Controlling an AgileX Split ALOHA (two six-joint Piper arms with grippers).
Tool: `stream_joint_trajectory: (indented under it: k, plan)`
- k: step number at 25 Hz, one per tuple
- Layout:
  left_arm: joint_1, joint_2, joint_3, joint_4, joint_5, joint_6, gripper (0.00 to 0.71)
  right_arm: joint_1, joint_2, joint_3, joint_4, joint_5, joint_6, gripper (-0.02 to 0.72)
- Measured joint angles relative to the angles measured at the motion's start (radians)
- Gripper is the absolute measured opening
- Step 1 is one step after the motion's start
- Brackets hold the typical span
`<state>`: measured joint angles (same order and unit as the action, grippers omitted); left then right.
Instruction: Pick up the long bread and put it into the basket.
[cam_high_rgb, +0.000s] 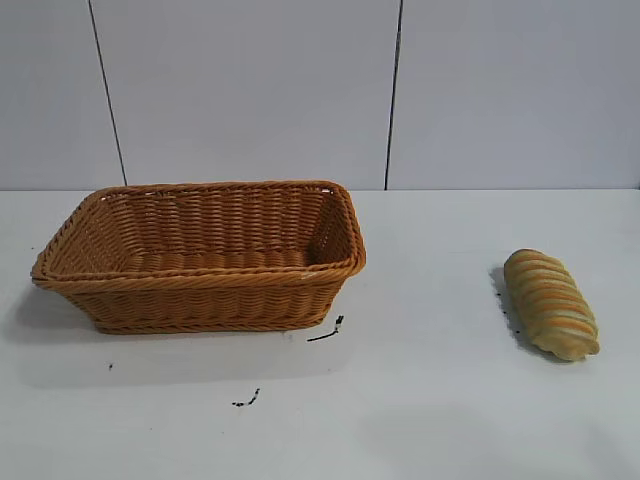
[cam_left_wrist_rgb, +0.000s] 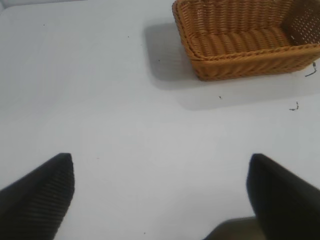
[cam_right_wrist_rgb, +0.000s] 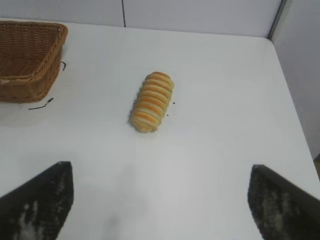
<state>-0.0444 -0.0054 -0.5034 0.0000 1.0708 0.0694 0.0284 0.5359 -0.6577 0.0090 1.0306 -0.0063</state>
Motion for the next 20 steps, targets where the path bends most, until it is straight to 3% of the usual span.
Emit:
stream_joint_trajectory:
  k: [16, 20]
  plan:
    - [0.000, 0.000, 0.000, 0.000, 0.000, 0.000, 0.696, 0.023, 0.933, -0.422, -0.009, -0.146, 0.000, 0.683]
    - [0.000, 0.000, 0.000, 0.000, 0.000, 0.000, 0.696, 0.056, 1.080, -0.526, 0.000, -0.189, 0.039, 0.683]
